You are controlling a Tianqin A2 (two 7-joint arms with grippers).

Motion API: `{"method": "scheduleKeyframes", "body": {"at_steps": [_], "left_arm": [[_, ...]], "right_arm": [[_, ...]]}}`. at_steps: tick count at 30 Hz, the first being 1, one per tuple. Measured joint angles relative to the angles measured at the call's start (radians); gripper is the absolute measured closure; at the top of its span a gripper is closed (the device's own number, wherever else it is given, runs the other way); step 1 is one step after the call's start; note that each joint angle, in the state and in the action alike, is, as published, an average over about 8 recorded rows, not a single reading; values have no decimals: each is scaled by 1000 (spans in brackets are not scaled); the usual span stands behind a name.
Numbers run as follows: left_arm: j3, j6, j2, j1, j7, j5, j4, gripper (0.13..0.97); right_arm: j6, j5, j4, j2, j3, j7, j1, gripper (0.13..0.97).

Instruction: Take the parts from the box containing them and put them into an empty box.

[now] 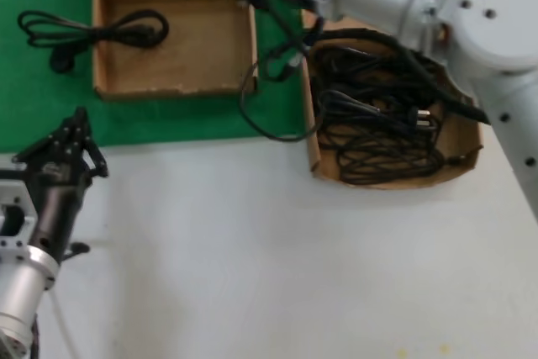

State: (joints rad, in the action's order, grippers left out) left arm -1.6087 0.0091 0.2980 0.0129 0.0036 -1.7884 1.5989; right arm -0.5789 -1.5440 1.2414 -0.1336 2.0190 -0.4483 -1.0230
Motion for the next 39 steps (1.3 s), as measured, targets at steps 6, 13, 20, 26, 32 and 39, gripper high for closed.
{"method": "scheduleKeyframes", "body": {"at_steps": [6, 13, 20, 26, 32, 39], "left_arm": [[0, 0, 0, 0, 0, 0, 0, 952], [0, 0, 0, 0, 0, 0, 0, 952], [0, 0, 0, 0, 0, 0, 0, 952], [0, 0, 0, 0, 0, 0, 0, 952], [0, 0, 0, 0, 0, 0, 0, 952], [0, 0, 0, 0, 0, 0, 0, 948]], "right_arm": [[15, -79, 135, -77, -98, 29, 97, 430], [14, -231, 232, -90, -264, -40, 227, 354], [-10, -370, 275, -49, -423, -143, 356, 232], [-34, -448, 291, -6, -508, -199, 443, 178], [-45, -489, 311, 20, -548, -214, 508, 140], [-57, -507, 308, 31, -570, -225, 541, 129]]}}
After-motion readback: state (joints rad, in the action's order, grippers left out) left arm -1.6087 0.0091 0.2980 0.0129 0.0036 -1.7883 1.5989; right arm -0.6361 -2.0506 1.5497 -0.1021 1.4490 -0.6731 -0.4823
